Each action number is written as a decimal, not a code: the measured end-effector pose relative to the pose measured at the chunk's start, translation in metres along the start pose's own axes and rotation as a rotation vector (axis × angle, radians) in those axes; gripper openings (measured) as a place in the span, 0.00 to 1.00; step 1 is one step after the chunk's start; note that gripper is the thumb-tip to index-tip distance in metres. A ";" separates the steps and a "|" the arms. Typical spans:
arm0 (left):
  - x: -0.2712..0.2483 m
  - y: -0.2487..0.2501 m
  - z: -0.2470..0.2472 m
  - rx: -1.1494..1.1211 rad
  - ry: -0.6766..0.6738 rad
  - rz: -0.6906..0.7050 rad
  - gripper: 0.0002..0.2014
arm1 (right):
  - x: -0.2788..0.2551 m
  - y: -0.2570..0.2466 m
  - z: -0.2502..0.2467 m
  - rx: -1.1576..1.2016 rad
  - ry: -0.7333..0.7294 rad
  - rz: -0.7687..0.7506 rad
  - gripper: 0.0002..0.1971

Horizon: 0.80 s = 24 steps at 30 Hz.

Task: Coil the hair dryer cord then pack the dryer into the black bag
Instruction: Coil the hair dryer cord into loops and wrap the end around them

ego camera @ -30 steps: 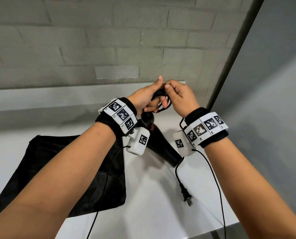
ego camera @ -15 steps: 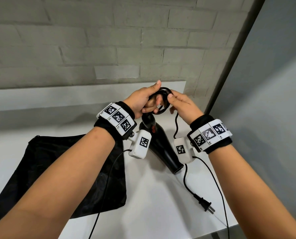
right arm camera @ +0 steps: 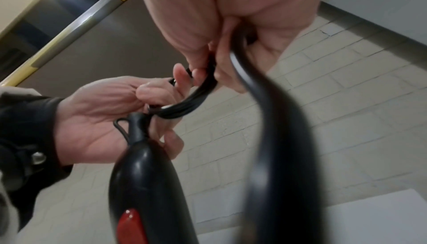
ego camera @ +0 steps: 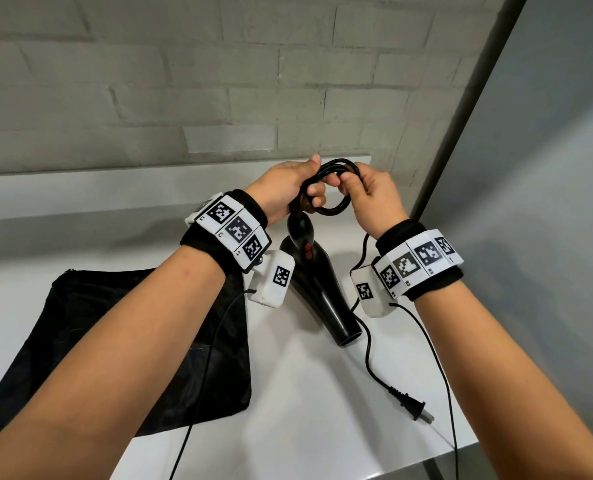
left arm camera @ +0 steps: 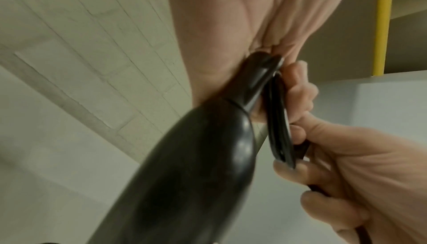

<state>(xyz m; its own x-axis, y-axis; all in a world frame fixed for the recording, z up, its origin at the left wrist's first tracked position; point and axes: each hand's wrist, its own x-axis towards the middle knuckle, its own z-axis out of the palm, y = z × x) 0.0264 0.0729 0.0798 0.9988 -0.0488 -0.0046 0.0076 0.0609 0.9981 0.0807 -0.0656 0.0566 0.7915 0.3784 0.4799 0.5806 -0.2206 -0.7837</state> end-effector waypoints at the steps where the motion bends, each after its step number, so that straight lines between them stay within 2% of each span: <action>1: 0.000 0.001 0.001 0.015 0.006 -0.017 0.24 | 0.000 -0.001 0.001 -0.007 0.005 -0.002 0.10; 4: 0.001 0.002 0.004 0.058 0.034 -0.030 0.24 | -0.002 -0.001 0.004 -0.013 -0.018 -0.021 0.10; 8: 0.000 0.002 0.001 -0.106 0.131 0.008 0.19 | -0.005 0.001 0.000 0.031 -0.091 -0.029 0.14; 16: -0.004 -0.005 -0.009 -0.240 0.048 -0.030 0.21 | -0.020 0.026 0.004 -0.117 -0.115 -0.051 0.12; 24: -0.005 -0.007 -0.011 -0.274 0.098 -0.054 0.20 | -0.028 0.021 0.007 -0.182 -0.053 -0.095 0.15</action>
<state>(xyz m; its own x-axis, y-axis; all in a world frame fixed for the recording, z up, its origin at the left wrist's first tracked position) 0.0217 0.0834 0.0721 0.9964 0.0368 -0.0770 0.0607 0.3284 0.9426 0.0696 -0.0741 0.0239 0.7232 0.4506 0.5234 0.6809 -0.3383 -0.6496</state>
